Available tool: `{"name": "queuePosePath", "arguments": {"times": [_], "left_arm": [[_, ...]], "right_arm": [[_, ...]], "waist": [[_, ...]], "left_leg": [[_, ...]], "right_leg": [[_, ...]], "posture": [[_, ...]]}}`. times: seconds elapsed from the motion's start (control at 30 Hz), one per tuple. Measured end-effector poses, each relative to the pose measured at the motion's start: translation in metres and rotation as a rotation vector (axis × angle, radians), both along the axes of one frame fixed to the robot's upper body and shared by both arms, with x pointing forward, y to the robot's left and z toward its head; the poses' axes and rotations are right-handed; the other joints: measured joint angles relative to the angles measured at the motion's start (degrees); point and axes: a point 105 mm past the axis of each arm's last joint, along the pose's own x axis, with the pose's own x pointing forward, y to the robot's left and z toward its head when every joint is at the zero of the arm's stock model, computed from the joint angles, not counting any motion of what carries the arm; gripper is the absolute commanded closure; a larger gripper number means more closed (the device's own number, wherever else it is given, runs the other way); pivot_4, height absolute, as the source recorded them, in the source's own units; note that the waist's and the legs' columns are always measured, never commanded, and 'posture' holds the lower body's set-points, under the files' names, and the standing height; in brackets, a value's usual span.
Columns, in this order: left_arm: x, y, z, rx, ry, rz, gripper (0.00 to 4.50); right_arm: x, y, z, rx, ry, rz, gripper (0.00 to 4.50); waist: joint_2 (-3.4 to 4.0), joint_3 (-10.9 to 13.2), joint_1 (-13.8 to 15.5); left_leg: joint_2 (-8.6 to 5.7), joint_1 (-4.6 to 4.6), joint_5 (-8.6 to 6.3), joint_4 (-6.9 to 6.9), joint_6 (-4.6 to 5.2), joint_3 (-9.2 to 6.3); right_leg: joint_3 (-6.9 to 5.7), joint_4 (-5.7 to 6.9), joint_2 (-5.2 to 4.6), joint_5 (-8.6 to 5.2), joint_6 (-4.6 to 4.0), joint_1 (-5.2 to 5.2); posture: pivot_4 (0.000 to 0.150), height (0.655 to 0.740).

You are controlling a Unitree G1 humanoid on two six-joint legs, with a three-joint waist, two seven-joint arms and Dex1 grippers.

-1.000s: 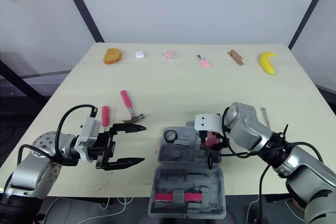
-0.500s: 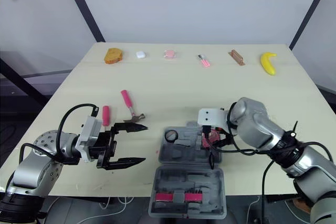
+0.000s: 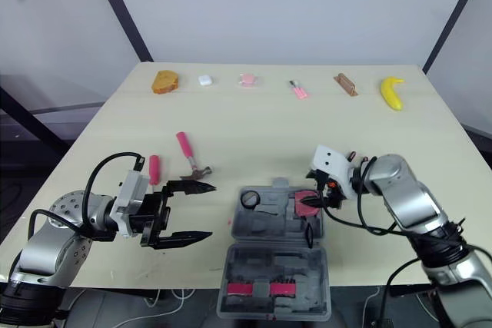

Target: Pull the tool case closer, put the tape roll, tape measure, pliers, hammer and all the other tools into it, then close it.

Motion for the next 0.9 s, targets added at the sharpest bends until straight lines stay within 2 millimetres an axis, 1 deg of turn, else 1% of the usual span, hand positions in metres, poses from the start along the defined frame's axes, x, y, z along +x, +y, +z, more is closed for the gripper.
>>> {"name": "queuePosePath", "arguments": {"times": [0.07, 0.1, 0.13, 0.33, 0.4, 0.5, 0.77, 0.9], "left_arm": [[0.0, 0.0, 0.0, 0.0, -0.001, -0.001, 0.0], [0.0, 0.0, 0.0, 0.001, 0.001, -0.002, 0.0], [0.0, 0.0, 0.0, 0.001, 0.003, -0.003, 0.0], [0.001, 0.002, -0.002, 0.003, 0.011, 0.003, 0.0], [0.001, 0.002, -0.003, 0.005, 0.012, 0.005, 0.0], [0.001, 0.002, -0.003, 0.003, 0.012, 0.005, 0.0], [0.001, 0.002, -0.003, 0.003, 0.019, 0.007, 0.0], [0.001, 0.002, -0.003, 0.004, 0.02, 0.007, 0.0]], "right_arm": [[0.0, -0.004, -0.007, 0.012, -0.002, -0.004, 1.63], [0.002, -0.007, -0.009, 0.017, -0.013, -0.01, 1.75], [0.004, -0.008, -0.009, 0.021, -0.026, -0.014, 2.19], [0.011, -0.007, -0.013, 0.067, -0.084, -0.029, 2.19], [0.012, -0.013, -0.019, 0.096, -0.127, -0.014, 2.19], [0.012, -0.015, -0.024, 0.126, -0.129, -0.006, 2.19], [0.017, -0.025, -0.052, 0.217, -0.083, -0.055, 2.19], [0.019, -0.025, -0.053, 0.231, -0.08, -0.058, 2.19]], "waist": [[0.0, 0.0, 0.0], [0.0, 0.0, 0.0], [0.0, 0.0, 0.0], [0.0, 0.0, -0.1], [0.0, 0.0, 0.1], [-0.01, 0.0, 0.0], [0.01, 0.0, -0.1], [0.01, 0.0, -0.1]], "left_leg": [[0.0, 0.01, 0.0, 0.02, 0.0, 0.05], [0.0, 0.02, 0.0, 0.02, 0.0, 0.06], [0.0, 0.03, 0.0, 0.01, 0.0, 0.05], [0.01, 0.04, 0.0, -0.01, 0.0, 0.05], [0.01, 0.04, 0.0, 0.0, 0.0, 0.06], [0.01, 0.06, 0.0, 0.0, 0.0, 0.07], [0.01, 0.08, 0.0, -0.01, -0.01, 0.11], [0.02, 0.11, 0.0, 0.0, -0.01, 0.13]], "right_leg": [[0.05, 0.0, 0.0, 0.0, 0.01, 0.0], [0.05, 0.0, 0.0, 0.0, 0.01, 0.0], [0.05, 0.0, 0.0, 0.01, 0.01, 0.0], [0.06, 0.01, 0.01, 0.0, 0.0, -0.01], [0.06, 0.01, 0.01, 0.0, 0.01, 0.0], [0.07, 0.02, 0.01, 0.0, 0.0, 0.01], [0.12, 0.04, 0.01, 0.0, 0.0, 0.0], [0.13, 0.06, 0.01, 0.0, 0.0, 0.01]], "posture": [[0.15, 0.74], [0.15, 0.74], [0.15, 0.74], [0.15, 0.74], [0.15, 0.74], [0.15, 0.74], [0.15, 0.74], [0.15, 0.74]]}}
